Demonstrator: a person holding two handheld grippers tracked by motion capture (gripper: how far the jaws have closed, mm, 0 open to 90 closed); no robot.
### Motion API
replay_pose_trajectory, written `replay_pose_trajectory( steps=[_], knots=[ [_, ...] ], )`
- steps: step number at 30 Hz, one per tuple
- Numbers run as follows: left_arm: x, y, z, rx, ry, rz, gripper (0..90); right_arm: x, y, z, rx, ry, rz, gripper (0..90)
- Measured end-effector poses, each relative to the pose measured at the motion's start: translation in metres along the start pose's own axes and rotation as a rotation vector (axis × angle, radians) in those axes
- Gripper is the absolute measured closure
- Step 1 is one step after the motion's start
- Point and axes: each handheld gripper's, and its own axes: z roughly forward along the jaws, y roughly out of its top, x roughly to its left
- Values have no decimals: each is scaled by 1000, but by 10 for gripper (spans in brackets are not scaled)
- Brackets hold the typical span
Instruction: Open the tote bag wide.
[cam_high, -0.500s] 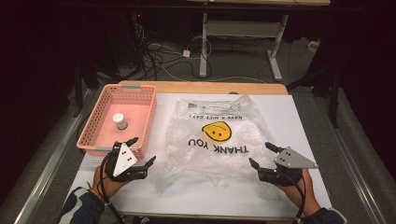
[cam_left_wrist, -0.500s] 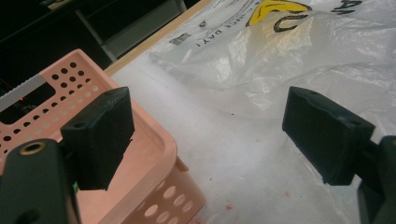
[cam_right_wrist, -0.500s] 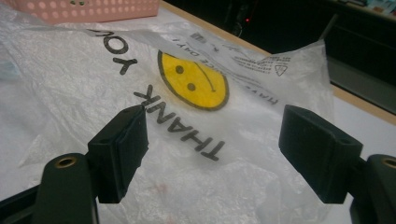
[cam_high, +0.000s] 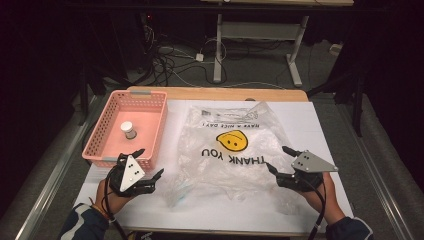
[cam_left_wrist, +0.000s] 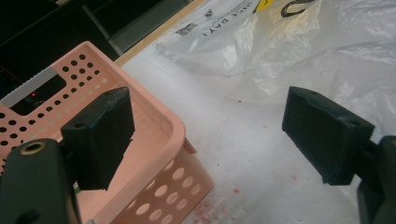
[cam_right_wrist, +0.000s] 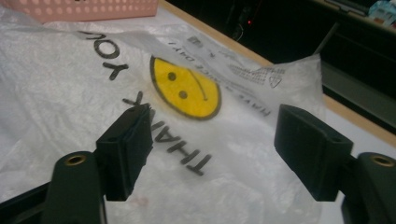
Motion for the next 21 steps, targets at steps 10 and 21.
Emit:
replay_pose_trajectory(
  steps=[10, 21],
  knots=[
    [-3, -3, -7, 10, 6, -11, 166, -82, 18, 32, 95, -27, 32, 443],
    [-10, -3, -4, 35, -19, -6, 172, -135, 9, 133, 339, -52, 147, 460]
  ],
)
